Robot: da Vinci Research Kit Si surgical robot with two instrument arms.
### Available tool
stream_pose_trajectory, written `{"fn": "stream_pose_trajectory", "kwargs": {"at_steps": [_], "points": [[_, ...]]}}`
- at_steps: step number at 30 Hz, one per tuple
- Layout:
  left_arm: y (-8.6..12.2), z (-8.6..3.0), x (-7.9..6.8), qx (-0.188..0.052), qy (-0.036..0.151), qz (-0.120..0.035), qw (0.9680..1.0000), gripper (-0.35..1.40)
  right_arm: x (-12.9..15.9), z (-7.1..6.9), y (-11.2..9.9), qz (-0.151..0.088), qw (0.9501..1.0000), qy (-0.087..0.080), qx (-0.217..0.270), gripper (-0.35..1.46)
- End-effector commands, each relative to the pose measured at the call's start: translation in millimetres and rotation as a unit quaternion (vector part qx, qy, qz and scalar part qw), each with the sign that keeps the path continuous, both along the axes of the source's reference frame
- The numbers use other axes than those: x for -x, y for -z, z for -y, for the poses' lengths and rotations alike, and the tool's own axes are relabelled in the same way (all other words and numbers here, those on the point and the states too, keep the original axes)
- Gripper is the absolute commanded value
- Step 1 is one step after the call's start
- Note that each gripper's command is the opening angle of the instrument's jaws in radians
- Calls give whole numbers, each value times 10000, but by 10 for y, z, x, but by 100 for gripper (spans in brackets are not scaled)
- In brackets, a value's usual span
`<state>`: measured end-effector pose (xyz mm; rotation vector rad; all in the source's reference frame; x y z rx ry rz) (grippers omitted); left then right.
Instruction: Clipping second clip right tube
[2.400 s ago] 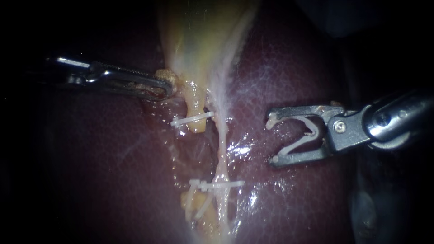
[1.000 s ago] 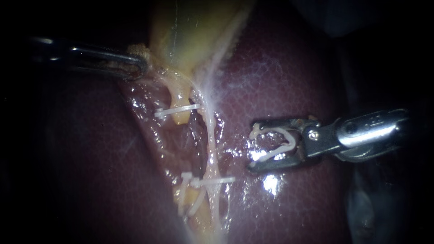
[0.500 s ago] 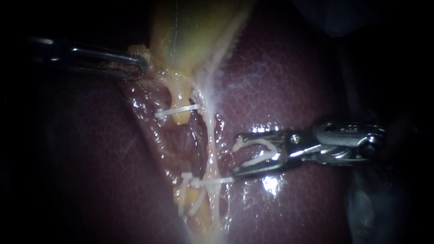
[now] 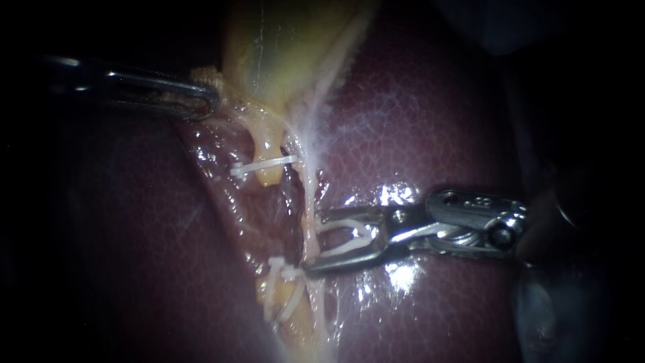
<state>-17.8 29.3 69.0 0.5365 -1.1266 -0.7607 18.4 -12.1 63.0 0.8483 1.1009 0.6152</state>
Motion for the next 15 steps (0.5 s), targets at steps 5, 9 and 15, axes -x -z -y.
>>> {"fn": "stream_pose_trajectory", "kwargs": {"at_steps": [5, 9, 15], "points": [[-1, 0, 1, 1, 1, -1, 10000, -35, -9, 5, 6, -273, 9992, -41, -275, 48], [-1, 0, 1, 2, 2, -2, 10000, -35, -14, 11, 15, -508, 9974, -43, -502, 48], [0, 0, 1, 2, 2, -2, 10000, -35, -18, 16, 33, -760, 9948, -34, -681, 48]]}}
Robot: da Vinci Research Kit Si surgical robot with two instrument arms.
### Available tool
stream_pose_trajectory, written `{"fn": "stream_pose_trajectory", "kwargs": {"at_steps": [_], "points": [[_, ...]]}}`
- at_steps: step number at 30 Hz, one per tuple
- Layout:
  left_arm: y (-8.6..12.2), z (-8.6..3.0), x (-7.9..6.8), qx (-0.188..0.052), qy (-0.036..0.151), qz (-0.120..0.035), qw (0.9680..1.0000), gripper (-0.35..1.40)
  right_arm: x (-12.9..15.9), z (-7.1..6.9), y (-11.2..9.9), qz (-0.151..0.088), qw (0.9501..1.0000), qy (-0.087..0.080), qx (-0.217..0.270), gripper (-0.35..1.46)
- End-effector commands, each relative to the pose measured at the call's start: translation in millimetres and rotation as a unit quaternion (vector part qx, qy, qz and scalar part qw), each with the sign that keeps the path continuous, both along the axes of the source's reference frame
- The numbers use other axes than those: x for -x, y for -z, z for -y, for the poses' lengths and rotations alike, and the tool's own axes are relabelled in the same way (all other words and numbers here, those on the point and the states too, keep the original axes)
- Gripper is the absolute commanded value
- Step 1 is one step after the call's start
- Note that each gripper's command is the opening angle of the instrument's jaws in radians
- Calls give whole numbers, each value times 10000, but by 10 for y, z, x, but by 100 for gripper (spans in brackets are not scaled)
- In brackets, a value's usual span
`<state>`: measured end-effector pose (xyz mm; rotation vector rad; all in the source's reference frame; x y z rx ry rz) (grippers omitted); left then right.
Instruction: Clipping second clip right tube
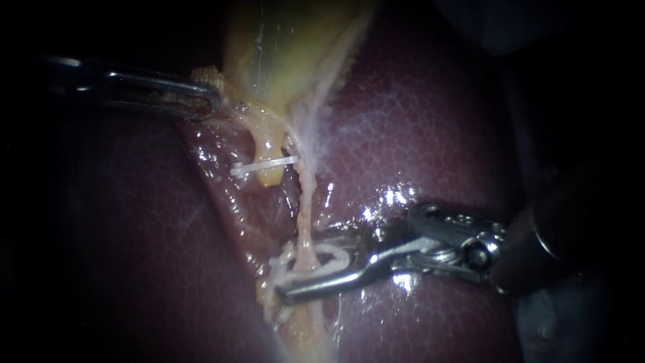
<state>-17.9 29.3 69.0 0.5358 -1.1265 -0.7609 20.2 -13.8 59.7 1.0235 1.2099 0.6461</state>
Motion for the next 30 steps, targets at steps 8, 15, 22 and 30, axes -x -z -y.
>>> {"fn": "stream_pose_trajectory", "kwargs": {"at_steps": [8, 15, 22, 30], "points": [[2, 1, 0, 0, 4, -4, 10000, -35, -1, -3, 13, -44, 10000, -22, -26, 45], [2, 1, 1, 0, 6, -5, 10000, -35, 1, -9, 10, -36, 9991, -285, -313, 40], [2, 1, 1, 0, 8, -6, 10000, -35, 3, -12, 8, -99, 9981, -372, -489, 23], [2, 2, 1, 0, 9, -7, 10000, -35, 8, -12, 11, -187, 9964, -163, -813, -35]]}}
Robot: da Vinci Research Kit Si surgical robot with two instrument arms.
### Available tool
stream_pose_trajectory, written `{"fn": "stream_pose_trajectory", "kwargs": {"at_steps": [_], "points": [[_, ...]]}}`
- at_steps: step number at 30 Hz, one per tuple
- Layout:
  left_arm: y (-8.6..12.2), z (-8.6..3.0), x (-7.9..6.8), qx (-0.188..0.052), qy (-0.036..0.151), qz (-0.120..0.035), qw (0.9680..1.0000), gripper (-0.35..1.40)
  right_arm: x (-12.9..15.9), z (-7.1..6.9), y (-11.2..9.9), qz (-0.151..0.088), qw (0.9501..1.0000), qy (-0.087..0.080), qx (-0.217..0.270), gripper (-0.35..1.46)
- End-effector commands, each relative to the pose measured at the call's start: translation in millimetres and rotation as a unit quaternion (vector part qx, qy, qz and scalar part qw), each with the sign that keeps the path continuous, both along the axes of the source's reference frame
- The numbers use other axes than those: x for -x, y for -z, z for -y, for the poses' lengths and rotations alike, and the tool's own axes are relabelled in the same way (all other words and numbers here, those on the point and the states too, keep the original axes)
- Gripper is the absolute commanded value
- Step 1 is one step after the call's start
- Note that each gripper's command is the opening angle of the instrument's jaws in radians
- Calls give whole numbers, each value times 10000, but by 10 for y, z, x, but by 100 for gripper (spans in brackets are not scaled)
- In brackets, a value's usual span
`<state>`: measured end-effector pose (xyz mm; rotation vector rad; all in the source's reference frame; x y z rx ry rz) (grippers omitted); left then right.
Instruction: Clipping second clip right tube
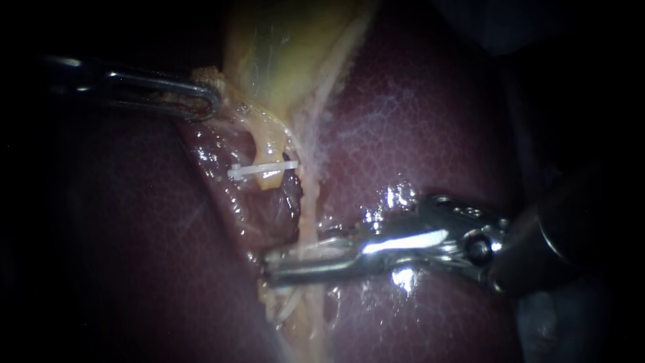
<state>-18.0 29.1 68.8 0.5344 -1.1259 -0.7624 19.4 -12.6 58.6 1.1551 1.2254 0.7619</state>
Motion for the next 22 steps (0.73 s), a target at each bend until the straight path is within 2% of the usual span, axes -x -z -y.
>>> {"fn": "stream_pose_trajectory", "kwargs": {"at_steps": [1, 4, 22], "points": [[0, 0, 0, 0, 1, -1, 10000, -35, 0, 0, 0, 9, 10000, 6, -44, -35], [0, 0, 0, 0, 1, -1, 10000, -35, 0, 0, 0, 37, 9999, 15, -158, -35], [0, 0, 0, 0, 1, -1, 10000, -35, -1, -2, -5, 10, 9998, 85, -153, -35]]}}
